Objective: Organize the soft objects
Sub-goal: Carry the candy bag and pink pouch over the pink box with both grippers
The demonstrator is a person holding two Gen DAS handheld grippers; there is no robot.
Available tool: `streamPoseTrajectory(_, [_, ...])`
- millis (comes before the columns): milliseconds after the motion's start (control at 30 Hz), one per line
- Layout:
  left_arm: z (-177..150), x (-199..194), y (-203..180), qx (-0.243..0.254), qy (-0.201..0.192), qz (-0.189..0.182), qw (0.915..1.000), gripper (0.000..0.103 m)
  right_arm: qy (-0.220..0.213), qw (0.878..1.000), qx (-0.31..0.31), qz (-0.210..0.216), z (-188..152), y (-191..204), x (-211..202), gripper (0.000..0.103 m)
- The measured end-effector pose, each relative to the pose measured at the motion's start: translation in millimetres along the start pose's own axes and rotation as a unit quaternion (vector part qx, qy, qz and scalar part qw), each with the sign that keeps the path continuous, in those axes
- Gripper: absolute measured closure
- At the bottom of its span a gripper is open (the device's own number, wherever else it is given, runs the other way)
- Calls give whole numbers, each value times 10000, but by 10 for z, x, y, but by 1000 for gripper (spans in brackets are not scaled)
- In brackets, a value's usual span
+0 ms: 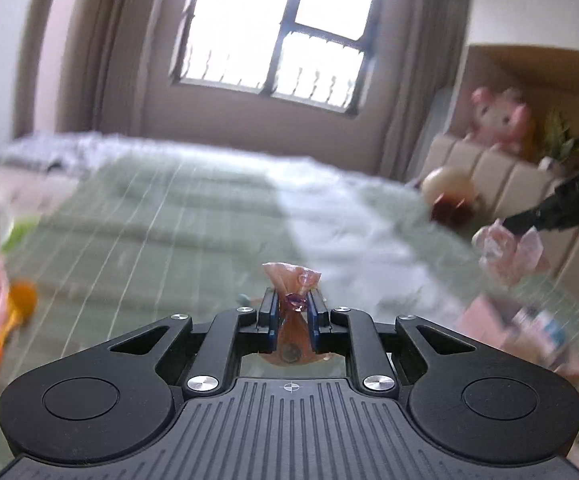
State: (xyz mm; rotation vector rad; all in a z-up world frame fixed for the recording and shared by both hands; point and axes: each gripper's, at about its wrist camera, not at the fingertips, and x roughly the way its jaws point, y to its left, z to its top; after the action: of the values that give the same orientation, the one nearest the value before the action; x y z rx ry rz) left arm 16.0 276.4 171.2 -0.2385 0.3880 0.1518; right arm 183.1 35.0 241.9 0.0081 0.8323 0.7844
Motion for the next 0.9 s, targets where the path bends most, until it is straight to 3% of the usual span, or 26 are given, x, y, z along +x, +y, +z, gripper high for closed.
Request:
streamPoseTrajectory(233, [458,144,-1188,415,-128,-1037,9937,86,-797,9966,71,-213,-18,-654,-988,98])
streamPoseTrajectory(333, [454,379,-1791,610,86,-1535,9862,86,-1034,9928,62,-595,-173,-1019,-1216,98])
streamPoseTrajectory(500, [174,948,-2675,859,733,-2091,9713,86,-906,9916,438,-816,-539,-1689,-1251,98])
streamPoseTrajectory(633, [-87,1369,-3077,817,1278,-2212,9634,86,-684,9918,710,-815,-819,-2119,-1087,98])
streamPoseTrajectory(900, [-317,2017,-3280,719,1755,-1889,9635,86,-291,9942,780,-675,-1393,-2494,-563,98])
